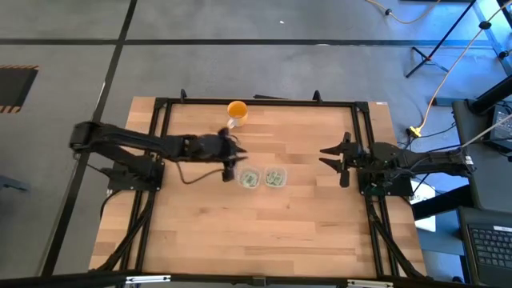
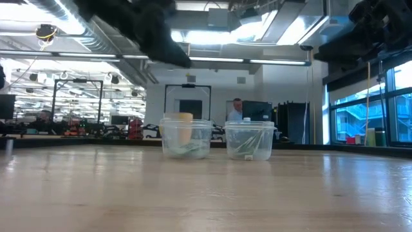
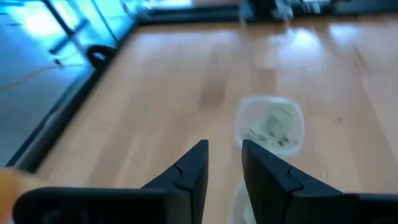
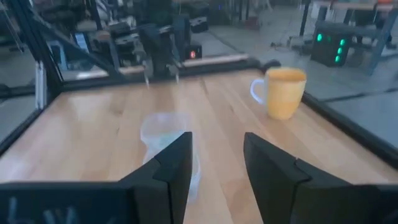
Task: Pick and place items into bin
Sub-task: Return to Home Position
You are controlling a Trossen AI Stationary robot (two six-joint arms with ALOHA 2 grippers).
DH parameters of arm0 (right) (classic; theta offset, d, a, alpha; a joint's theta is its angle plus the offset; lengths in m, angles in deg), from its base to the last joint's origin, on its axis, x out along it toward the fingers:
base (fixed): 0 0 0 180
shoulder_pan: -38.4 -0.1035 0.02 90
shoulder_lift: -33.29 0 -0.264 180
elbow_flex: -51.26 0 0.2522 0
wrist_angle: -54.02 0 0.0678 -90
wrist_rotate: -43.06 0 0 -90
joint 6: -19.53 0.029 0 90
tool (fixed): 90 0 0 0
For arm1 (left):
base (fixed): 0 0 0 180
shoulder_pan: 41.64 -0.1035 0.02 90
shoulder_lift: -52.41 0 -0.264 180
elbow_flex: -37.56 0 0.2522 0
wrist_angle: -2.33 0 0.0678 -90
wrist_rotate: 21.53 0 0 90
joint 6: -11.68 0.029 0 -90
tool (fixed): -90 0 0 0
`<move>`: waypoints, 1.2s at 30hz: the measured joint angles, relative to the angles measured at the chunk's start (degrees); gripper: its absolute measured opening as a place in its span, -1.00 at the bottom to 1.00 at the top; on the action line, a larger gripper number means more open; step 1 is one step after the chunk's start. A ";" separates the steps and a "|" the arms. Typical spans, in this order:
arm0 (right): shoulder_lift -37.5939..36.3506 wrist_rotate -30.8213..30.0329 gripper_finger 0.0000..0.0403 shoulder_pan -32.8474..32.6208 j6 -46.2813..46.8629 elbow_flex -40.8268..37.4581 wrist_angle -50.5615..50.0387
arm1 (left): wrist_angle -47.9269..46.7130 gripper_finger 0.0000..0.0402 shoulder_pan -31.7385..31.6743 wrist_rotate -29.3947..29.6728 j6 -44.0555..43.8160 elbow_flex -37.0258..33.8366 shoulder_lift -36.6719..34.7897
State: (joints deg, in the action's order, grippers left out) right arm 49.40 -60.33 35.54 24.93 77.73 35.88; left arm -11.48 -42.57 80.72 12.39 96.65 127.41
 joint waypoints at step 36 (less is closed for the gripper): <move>-15.93 -4.88 -0.27 0.22 -2.71 -3.84 -6.55 | 14.92 -0.54 -13.13 -0.32 -6.56 -42.63 -58.31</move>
State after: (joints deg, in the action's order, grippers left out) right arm 33.47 -65.21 35.76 22.22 73.89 29.34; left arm 3.44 -55.70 80.40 5.84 54.02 69.10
